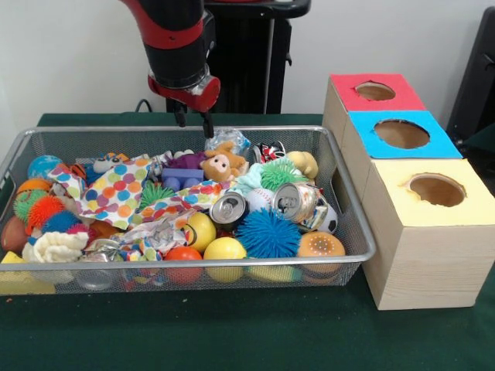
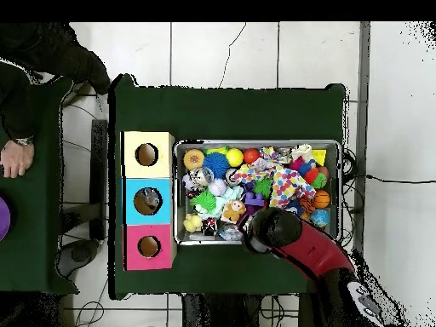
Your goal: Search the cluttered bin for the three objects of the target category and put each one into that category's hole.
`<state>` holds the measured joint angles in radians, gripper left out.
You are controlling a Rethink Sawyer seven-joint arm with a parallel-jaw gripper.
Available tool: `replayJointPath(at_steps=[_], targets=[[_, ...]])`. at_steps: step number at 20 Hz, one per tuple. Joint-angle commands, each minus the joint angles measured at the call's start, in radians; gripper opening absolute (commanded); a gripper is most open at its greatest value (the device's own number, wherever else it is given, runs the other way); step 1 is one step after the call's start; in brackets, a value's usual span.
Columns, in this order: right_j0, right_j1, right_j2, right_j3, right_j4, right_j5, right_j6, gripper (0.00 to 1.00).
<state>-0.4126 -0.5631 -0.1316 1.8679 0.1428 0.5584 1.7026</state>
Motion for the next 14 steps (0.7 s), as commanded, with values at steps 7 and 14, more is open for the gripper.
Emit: replayJointPath(at_steps=[7,14], targets=[[0.011,-0.003,-0.006,-0.02,0.002,-0.119,0.179,1.0],[0.059,0.008,-0.06,-0.035,-0.04,-0.142,0.168,1.0]])
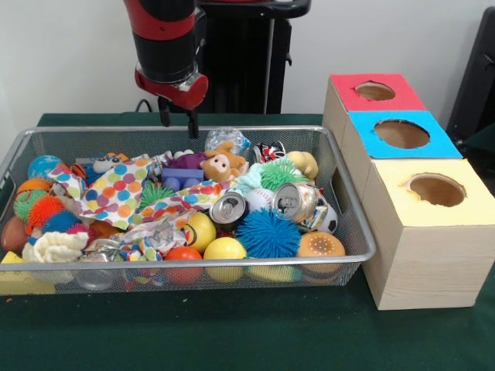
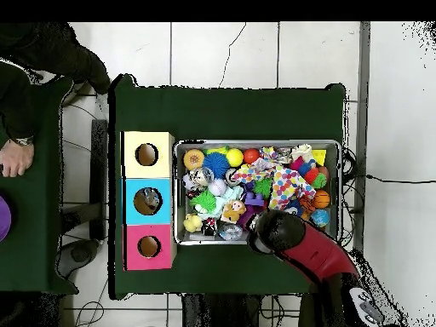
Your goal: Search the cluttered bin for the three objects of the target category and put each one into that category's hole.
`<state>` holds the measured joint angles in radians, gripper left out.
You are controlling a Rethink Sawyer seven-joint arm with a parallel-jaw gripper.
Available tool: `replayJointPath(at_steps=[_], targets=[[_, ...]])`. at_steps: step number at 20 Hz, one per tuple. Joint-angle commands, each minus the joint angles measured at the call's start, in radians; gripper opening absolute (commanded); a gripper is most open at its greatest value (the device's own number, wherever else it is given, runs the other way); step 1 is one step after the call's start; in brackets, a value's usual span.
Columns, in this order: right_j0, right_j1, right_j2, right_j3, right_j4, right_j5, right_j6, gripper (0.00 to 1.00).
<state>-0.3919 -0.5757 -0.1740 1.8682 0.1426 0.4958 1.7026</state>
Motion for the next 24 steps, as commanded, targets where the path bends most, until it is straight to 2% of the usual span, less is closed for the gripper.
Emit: replayJointPath(at_steps=[1,24], targets=[[0.041,0.021,-0.021,-0.033,-0.041,-0.088,0.167,1.0],[0.169,-0.062,-0.072,0.073,0.085,-0.04,0.287,1.0]])
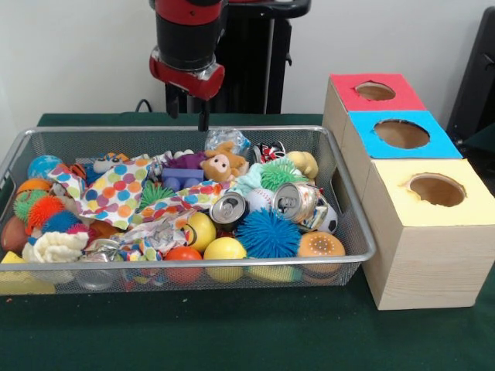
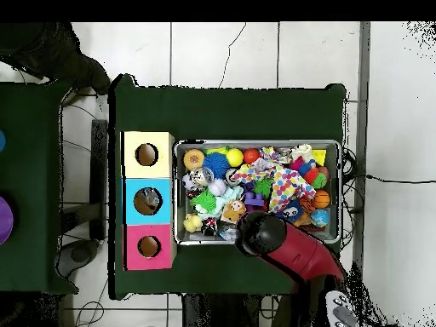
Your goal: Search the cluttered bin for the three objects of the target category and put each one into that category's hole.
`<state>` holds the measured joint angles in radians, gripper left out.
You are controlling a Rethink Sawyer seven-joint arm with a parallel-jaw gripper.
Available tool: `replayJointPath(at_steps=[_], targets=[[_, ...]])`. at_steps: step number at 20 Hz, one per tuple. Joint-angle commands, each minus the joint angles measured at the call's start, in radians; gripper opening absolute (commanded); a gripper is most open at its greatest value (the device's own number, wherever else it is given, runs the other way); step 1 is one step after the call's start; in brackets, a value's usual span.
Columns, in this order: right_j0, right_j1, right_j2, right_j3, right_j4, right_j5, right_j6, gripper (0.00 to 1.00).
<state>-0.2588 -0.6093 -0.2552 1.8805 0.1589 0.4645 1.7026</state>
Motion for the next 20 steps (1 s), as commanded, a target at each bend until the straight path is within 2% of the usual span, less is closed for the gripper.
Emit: replayJointPath(at_steps=[1,9,14,17,20], targets=[[0.039,-0.031,0.009,0.064,0.078,-0.005,0.29,1.0],[0.059,-0.02,0.007,0.052,0.145,0.014,0.309,1.0],[0.05,0.018,0.016,0.024,0.198,0.022,0.316,1.0],[0.044,0.022,0.01,0.006,0.178,0.034,0.262,1.0],[0.048,0.025,0.004,0.004,0.197,0.04,0.278,1.0]])
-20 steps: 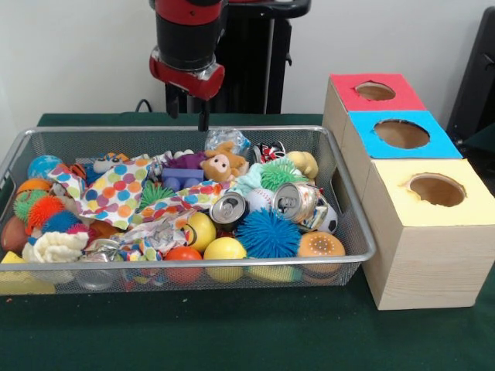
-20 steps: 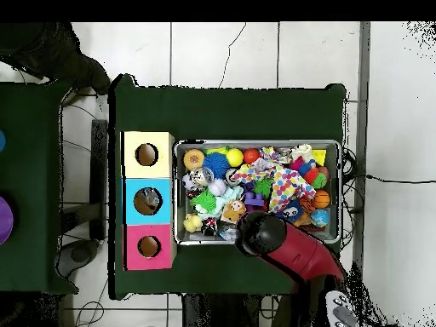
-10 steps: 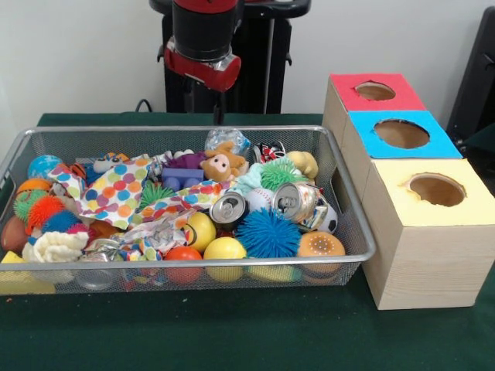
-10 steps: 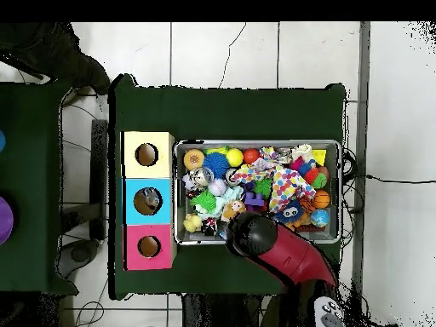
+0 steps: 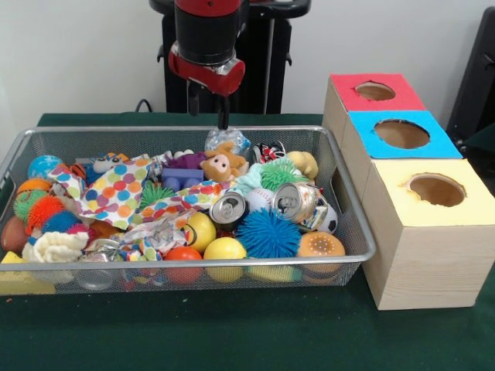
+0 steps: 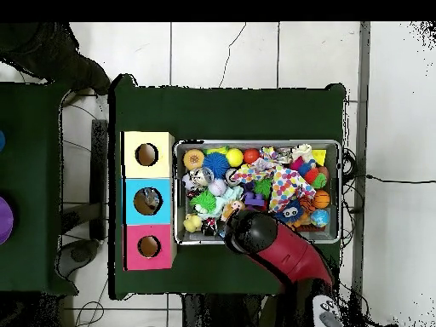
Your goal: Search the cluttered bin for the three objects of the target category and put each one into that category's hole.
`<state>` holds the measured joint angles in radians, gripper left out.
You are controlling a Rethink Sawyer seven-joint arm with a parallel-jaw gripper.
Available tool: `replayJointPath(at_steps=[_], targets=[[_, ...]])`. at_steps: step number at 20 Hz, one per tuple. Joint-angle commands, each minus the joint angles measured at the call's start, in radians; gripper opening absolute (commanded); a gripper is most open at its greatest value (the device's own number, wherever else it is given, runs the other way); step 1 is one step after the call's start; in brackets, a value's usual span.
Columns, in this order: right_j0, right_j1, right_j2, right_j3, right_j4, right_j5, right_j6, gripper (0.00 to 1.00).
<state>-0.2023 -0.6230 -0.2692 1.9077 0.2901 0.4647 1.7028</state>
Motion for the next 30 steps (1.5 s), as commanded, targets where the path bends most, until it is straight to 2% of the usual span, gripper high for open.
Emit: replayJointPath(at_steps=[1,5,13,19,21,25,30], targets=[[-0.005,0.04,0.018,-0.021,0.079,0.041,0.291,1.0],[-0.011,0.043,0.034,0.003,0.185,0.048,0.392,1.0],[-0.015,0.084,0.007,-0.036,0.255,0.083,0.427,1.0],[-0.043,0.113,-0.012,-0.092,0.229,0.109,0.416,1.0],[-0.027,0.131,-0.057,-0.123,0.182,0.1,0.393,1.0],[-0.019,0.088,-0.064,-0.055,0.144,-0.002,0.333,1.0],[-0.014,0.089,-0.075,-0.041,0.098,-0.07,0.294,1.0]])
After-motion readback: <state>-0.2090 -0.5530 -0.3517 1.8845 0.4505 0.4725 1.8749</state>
